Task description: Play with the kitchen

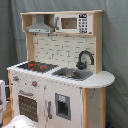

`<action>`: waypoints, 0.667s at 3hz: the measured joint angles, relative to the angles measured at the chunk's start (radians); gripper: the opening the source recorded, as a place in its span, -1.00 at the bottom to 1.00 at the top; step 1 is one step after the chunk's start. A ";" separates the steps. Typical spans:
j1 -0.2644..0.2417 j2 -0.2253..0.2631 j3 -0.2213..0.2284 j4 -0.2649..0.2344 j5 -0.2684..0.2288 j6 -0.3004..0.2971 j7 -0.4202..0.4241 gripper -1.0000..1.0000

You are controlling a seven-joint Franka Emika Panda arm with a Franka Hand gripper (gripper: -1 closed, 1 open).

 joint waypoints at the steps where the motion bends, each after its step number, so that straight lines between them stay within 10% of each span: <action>1: -0.048 -0.007 0.047 -0.005 0.000 0.057 0.058 1.00; 2: -0.058 -0.017 0.118 -0.021 0.000 0.072 0.124 1.00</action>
